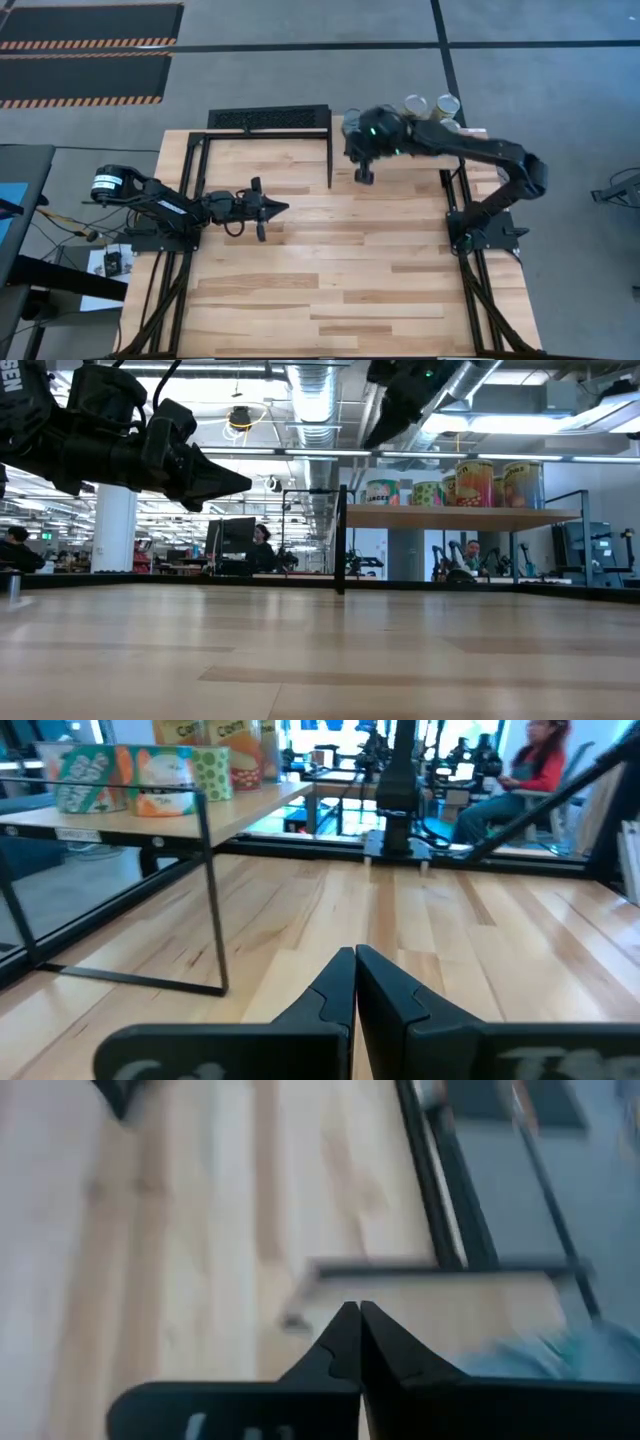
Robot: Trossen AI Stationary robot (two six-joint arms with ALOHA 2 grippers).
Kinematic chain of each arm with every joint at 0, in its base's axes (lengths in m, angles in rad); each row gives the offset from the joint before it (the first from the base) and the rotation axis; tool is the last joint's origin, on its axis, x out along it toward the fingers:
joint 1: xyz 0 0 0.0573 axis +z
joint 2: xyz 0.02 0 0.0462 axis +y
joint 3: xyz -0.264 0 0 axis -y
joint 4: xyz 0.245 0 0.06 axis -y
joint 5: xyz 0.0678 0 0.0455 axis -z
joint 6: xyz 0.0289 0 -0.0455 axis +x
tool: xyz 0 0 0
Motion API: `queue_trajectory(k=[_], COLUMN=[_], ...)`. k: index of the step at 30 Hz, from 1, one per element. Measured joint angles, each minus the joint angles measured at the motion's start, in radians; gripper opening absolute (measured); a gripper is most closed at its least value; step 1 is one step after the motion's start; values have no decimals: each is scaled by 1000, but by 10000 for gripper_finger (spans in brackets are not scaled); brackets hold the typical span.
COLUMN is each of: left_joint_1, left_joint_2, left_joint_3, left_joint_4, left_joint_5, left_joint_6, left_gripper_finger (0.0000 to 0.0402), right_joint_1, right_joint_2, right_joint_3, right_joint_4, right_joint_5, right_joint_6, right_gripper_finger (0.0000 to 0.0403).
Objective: Pick and place cans onto a shelf
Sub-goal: Return to Home Position
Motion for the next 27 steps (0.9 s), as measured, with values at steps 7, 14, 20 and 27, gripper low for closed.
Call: queue_trajectory(k=[7,14,20,27], left_joint_1=[18,85,143,184], left_joint_2=[0,0,0,-19], left_joint_3=[0,-5,-81,-133], left_joint_4=[5,30,129,191], left_joint_5=[85,164,204,194], left_joint_6=[8,-20,-51,-60], left_gripper_finger=[0,0,0,0], right_joint_1=[104,162,206,203], right_joint_2=[-229,-433,-596,-753], right_joint_3=[-430,-760,-982,-1148], right_joint_4=[446,754,954,1009], right_joint_5=[-8,20,193,224], right_joint_6=[59,126,160,204], right_gripper_finger=[6,8,4,3])
